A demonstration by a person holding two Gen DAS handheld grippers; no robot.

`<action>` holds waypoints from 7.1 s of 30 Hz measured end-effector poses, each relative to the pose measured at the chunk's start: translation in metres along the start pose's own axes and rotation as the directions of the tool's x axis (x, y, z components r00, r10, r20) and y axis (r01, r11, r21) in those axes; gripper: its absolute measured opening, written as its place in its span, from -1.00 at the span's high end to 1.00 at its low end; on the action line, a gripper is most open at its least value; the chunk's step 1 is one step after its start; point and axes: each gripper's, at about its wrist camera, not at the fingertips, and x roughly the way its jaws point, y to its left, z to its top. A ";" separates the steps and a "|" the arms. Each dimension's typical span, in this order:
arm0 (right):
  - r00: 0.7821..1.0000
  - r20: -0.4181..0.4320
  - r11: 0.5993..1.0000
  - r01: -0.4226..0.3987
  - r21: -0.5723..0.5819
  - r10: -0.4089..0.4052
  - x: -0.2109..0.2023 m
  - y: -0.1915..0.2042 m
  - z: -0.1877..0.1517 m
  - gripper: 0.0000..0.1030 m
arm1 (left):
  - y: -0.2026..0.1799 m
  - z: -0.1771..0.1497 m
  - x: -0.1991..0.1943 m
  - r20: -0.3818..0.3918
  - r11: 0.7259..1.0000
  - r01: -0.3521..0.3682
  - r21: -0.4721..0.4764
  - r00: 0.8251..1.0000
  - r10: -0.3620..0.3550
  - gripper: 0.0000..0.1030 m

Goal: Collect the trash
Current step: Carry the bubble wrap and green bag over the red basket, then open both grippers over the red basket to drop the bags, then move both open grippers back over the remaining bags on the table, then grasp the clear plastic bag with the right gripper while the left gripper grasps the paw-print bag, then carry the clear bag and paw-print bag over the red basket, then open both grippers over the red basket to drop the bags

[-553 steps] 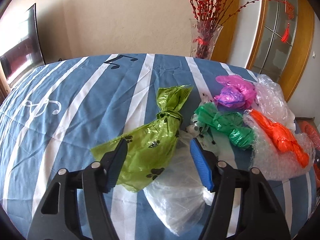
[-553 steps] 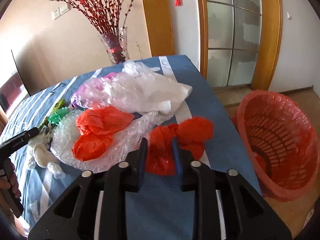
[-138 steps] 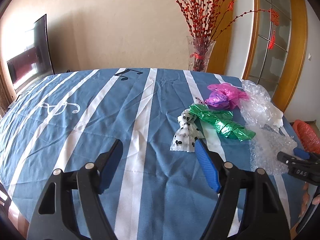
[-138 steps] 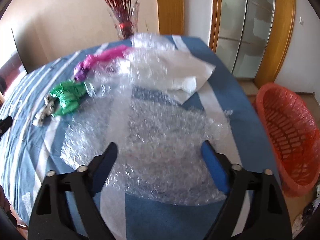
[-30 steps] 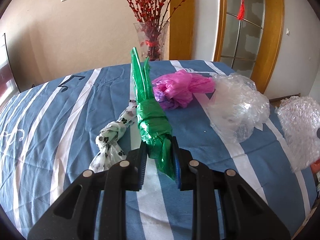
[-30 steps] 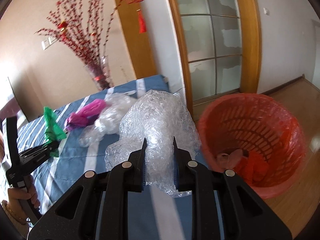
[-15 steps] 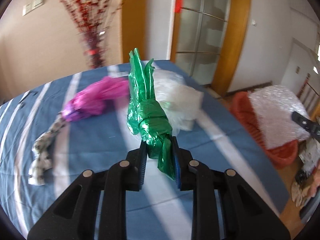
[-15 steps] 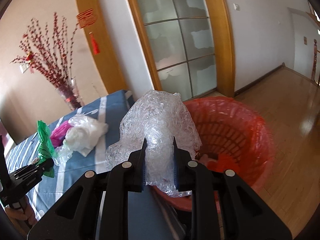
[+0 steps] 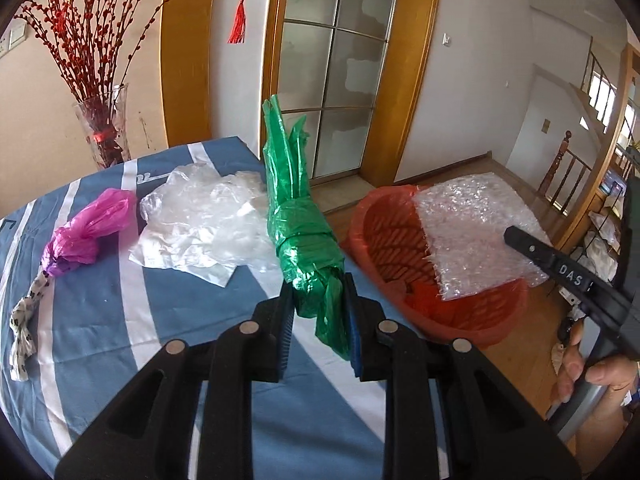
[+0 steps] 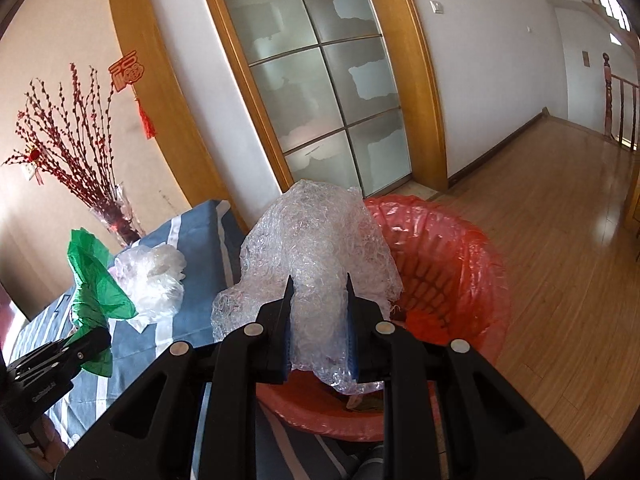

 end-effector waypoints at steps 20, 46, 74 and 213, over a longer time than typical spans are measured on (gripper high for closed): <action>0.995 0.046 0.993 0.090 0.072 -0.094 -0.002 -0.042 0.016 0.60 | -0.081 0.020 0.054 -0.074 0.981 0.183 0.070 0.981 -0.178 0.53; 0.994 0.053 0.994 0.095 0.061 -0.098 -0.005 -0.045 0.021 -0.16 | -0.049 0.008 0.054 -0.055 0.999 0.027 0.040 0.998 -0.025 -0.34; 0.969 -0.183 0.941 -0.213 -0.262 0.169 0.087 0.179 -0.002 -0.15 | 0.204 -0.036 -0.073 -0.009 0.857 -0.446 -0.258 0.888 0.460 -0.59; 0.997 0.050 0.991 0.048 0.127 -0.055 0.005 -0.047 0.025 0.81 | -0.087 0.038 0.050 -0.002 0.988 0.151 0.024 0.988 -0.151 0.79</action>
